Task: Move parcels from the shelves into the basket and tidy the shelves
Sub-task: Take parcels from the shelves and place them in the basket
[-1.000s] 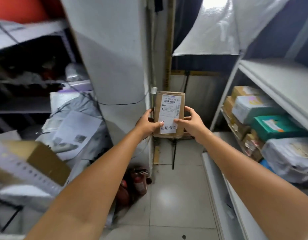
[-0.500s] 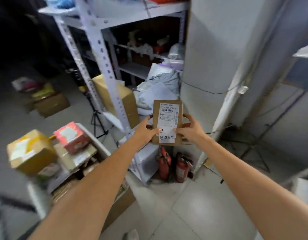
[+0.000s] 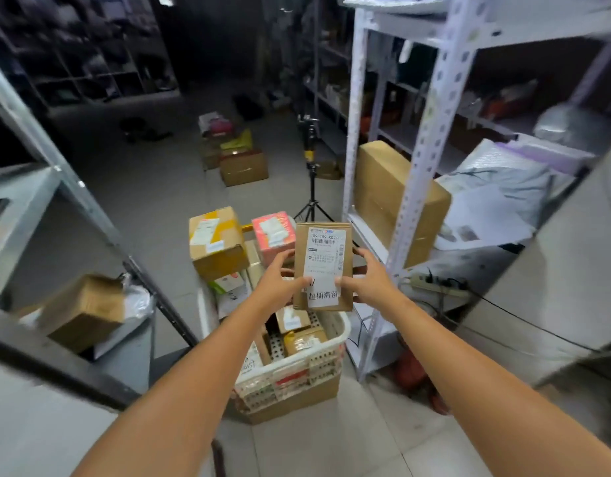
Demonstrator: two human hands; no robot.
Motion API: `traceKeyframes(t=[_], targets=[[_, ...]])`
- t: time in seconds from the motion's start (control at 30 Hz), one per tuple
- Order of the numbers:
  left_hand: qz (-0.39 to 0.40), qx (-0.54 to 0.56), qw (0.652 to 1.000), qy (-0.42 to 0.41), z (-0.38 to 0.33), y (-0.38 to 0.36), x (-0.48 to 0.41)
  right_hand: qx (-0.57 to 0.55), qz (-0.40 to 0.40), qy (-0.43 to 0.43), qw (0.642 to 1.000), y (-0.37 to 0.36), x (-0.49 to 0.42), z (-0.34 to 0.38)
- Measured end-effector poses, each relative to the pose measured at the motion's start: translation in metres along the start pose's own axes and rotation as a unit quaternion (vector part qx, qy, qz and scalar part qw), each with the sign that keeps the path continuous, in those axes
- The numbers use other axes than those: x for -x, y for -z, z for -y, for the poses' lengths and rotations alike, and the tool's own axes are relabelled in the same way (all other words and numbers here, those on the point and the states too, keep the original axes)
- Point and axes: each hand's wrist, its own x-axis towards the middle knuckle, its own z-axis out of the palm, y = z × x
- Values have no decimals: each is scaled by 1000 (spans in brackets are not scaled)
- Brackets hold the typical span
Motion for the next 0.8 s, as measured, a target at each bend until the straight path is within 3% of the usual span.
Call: traceKeyframes(t=[0.37,0.8], targets=[[-36,78,995,57,36,97,-69,52,53,1,997,-93,-100,45],[-87,149,977,127,51,94,-207,77,97,-15,992,-99,-260,46]])
